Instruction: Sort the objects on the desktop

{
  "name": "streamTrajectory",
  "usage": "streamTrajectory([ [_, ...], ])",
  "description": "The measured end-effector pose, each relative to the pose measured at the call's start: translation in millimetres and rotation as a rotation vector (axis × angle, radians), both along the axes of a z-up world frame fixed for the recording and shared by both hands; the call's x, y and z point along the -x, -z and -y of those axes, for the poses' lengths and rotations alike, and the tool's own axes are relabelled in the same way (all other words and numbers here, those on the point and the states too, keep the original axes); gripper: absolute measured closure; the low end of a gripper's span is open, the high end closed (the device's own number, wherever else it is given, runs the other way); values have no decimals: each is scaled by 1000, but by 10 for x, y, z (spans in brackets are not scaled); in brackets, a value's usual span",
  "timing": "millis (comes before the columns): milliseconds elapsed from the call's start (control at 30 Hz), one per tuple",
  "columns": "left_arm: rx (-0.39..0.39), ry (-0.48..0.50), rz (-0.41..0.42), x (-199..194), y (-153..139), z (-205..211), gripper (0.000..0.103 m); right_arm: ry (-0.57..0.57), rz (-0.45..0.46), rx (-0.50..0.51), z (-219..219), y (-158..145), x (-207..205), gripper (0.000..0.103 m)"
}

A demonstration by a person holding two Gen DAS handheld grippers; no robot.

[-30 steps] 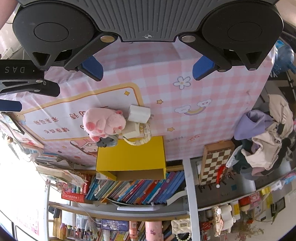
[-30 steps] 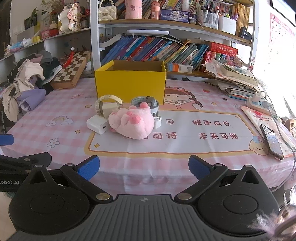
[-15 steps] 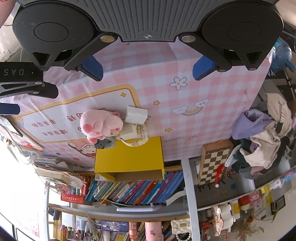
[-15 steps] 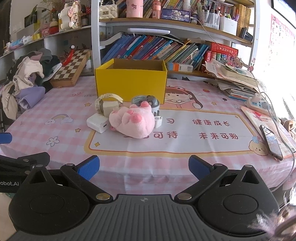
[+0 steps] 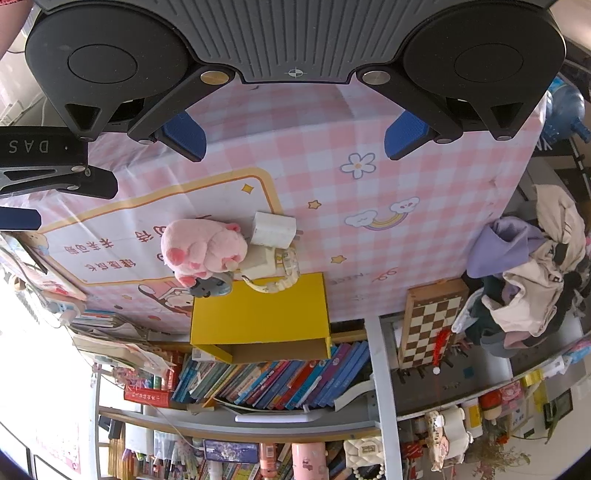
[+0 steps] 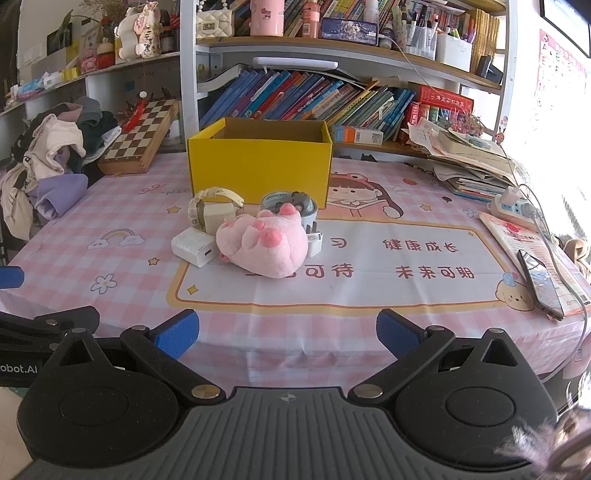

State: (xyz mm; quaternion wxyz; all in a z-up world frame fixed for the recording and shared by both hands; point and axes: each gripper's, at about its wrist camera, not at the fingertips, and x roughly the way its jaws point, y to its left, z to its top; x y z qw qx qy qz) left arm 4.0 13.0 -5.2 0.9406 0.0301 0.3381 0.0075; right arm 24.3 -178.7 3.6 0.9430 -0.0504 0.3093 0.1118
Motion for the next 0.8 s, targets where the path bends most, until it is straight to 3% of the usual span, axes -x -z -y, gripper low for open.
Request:
streamTrajectory([
  [800, 24, -7, 0, -67, 10, -71, 0, 4, -18, -6, -11, 56, -93, 0],
])
